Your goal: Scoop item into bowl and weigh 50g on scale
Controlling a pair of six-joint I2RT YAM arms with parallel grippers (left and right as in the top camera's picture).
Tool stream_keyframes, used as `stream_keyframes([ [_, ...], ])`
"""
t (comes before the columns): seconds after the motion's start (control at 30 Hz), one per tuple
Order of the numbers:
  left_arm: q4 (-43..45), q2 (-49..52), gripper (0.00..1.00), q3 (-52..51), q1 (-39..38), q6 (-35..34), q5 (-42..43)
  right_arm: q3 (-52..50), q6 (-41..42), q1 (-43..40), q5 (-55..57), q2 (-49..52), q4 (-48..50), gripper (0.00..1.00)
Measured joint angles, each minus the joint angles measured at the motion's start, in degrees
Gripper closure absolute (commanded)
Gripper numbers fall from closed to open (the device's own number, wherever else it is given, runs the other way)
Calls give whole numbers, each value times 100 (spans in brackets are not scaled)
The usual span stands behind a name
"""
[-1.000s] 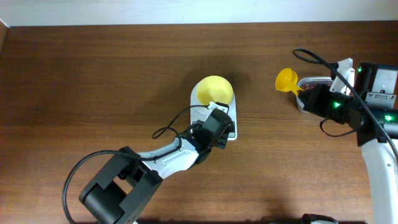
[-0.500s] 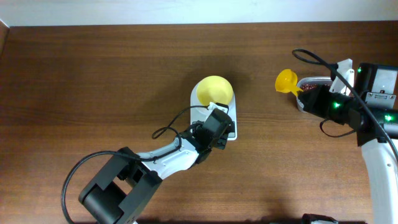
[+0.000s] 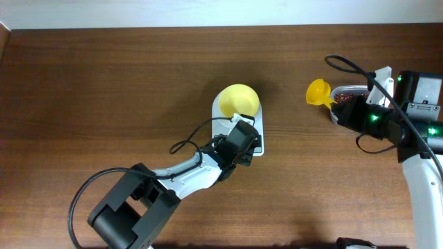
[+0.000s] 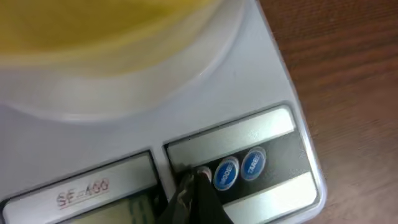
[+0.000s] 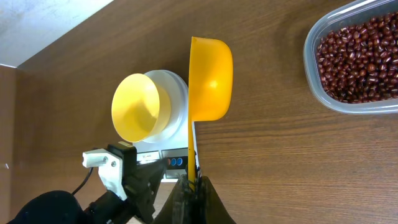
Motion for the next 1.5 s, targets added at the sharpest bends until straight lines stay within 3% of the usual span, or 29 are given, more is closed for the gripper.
stream_keyframes([
  [0.07,-1008,-407,100,22,0,-2,39,0,-4,0,0,0,0,96],
  [0.13,-1478,-1300,87,-20,26,-2,328,2,-2,0,0,4,-20,96],
  [0.17,-1488,-1836,75,-17,26,26,498,2,-2,0,0,4,-31,96],
  [0.2,-1537,-2924,43,-4,26,-9,682,2,-2,0,-2,7,-70,96],
  [0.27,-1705,-4266,35,87,22,0,778,2,2,0,-2,7,-105,96],
  [0.37,-2441,-6072,33,120,31,160,199,7,-2,0,-120,9,-153,96],
  [0.47,-3641,-6356,21,133,157,323,-177,11,2,0,-352,11,-160,96],
  [0.53,-3860,-6190,18,125,345,348,-249,11,0,0,-389,11,-181,96],
  [0.63,-3836,-5998,1,125,940,345,-439,11,-2,0,-413,15,-175,96],
  [0.77,-3832,-5587,1,125,2339,396,-942,11,-31,0,-413,15,-109,96],
  [0.83,-3838,-5202,1,120,2651,393,-1091,11,-164,0,-426,15,-229,96],
  [1.1,-3838,-4131,1,120,2669,396,-1143,11,-323,0,-472,15,-107,96],
  [1.3,-3838,-3665,1,120,2669,393,-1143,20,-494,-57,-479,15,831,96],
  [1.5,-3836,-3657,1,120,2669,396,-1143,31,33,-1309,-1016,13,1281,96],
])
